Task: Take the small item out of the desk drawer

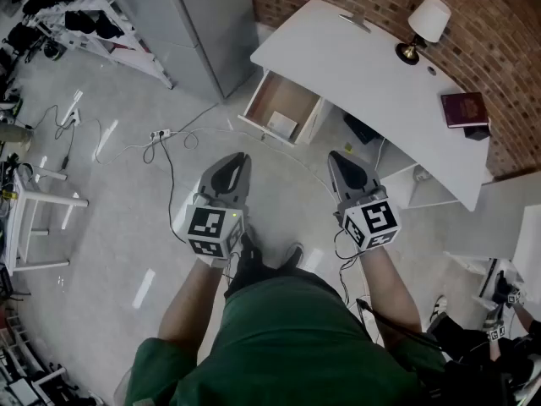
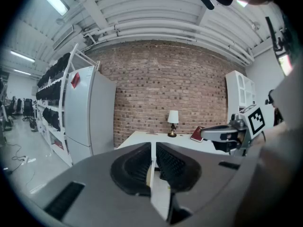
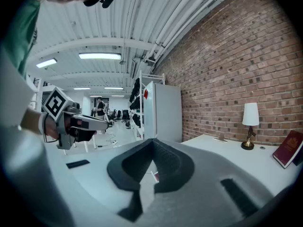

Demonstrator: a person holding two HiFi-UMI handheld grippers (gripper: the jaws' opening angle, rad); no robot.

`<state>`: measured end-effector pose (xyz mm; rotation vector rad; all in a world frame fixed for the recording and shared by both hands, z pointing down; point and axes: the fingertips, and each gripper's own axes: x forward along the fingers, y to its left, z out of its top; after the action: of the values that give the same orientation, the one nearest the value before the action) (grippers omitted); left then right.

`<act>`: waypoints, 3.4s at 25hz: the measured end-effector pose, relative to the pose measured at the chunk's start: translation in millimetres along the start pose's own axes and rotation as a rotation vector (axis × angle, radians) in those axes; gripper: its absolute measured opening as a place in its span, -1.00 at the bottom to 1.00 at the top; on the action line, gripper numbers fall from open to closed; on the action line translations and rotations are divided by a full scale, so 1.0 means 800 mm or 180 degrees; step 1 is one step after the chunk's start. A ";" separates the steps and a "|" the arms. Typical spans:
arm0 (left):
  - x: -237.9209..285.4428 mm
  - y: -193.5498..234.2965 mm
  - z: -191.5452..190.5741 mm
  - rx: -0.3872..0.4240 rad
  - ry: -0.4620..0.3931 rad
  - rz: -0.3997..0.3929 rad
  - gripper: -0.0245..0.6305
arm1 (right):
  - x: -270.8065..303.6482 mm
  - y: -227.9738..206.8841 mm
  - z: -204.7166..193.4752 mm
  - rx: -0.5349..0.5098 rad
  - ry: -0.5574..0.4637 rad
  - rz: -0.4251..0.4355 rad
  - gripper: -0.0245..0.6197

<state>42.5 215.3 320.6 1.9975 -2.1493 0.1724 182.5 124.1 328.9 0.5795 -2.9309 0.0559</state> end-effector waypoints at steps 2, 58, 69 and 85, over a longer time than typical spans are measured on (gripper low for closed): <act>-0.007 0.001 0.001 0.0003 0.0002 0.0005 -0.85 | -0.004 0.005 0.002 -0.0003 0.0006 -0.0010 -0.92; 0.096 0.329 0.102 0.0085 -0.0416 -0.0141 -0.85 | 0.226 0.007 0.072 -0.0036 -0.0131 -0.0928 -0.91; 0.196 0.316 0.105 0.0053 -0.0260 -0.0038 -0.85 | 0.280 -0.092 0.062 0.0140 -0.0137 -0.0795 -0.91; 0.291 0.287 0.077 0.0059 0.0026 -0.0033 -0.85 | 0.328 -0.183 0.016 0.0298 0.0036 -0.0635 -0.91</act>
<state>-205.6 -6.6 325.2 2.0142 -2.1397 0.1992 -3.5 -110.7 358.5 0.8792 -2.8550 0.1729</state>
